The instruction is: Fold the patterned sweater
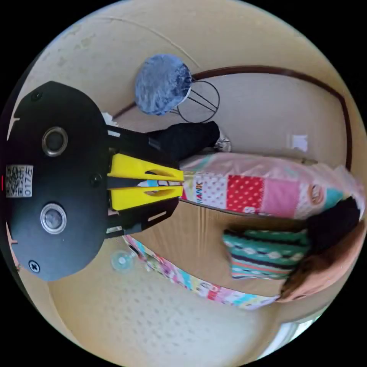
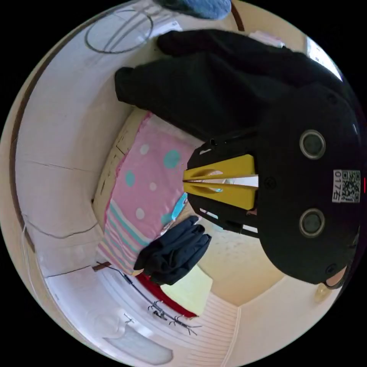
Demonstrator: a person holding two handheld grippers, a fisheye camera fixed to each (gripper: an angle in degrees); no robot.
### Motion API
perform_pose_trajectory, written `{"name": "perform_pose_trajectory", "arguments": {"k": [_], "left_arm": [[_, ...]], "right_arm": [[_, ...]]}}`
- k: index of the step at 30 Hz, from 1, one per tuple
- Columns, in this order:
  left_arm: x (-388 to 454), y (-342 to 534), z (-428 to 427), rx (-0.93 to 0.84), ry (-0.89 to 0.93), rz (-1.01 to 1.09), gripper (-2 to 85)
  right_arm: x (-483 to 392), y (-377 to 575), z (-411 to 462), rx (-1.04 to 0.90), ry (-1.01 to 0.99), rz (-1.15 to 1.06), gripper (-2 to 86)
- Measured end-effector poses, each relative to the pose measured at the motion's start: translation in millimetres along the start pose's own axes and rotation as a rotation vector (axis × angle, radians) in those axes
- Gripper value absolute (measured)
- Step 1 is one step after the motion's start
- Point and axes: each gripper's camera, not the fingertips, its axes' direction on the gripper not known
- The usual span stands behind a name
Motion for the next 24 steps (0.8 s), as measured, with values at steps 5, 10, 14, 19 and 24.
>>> {"name": "perform_pose_trajectory", "arguments": {"k": [5,10,14,19,24], "left_arm": [[-69.2,56.5,34.2,-0.124,0.027,-0.059,-0.8],[-46.0,63.6,54.6,-0.345,-0.101,0.166,-0.9],[-2.0,51.2,22.3,-0.329,-0.184,0.311,-0.8],[31.6,64.0,37.2,-0.491,-0.258,0.476,0.3],[73.9,75.4,41.5,-0.619,-0.568,0.716,4.0]], "right_arm": [[-71.5,11.7,223.6,-0.619,0.170,-0.266,0.4],[-123.0,147.0,415.2,-1.073,1.169,-0.841,0.4],[-77.7,260.8,475.2,-0.955,1.711,-1.313,0.4],[36.3,301.2,456.7,-1.151,1.601,-1.137,0.4],[176.7,290.6,388.4,-1.367,1.804,-0.879,0.4]]}}
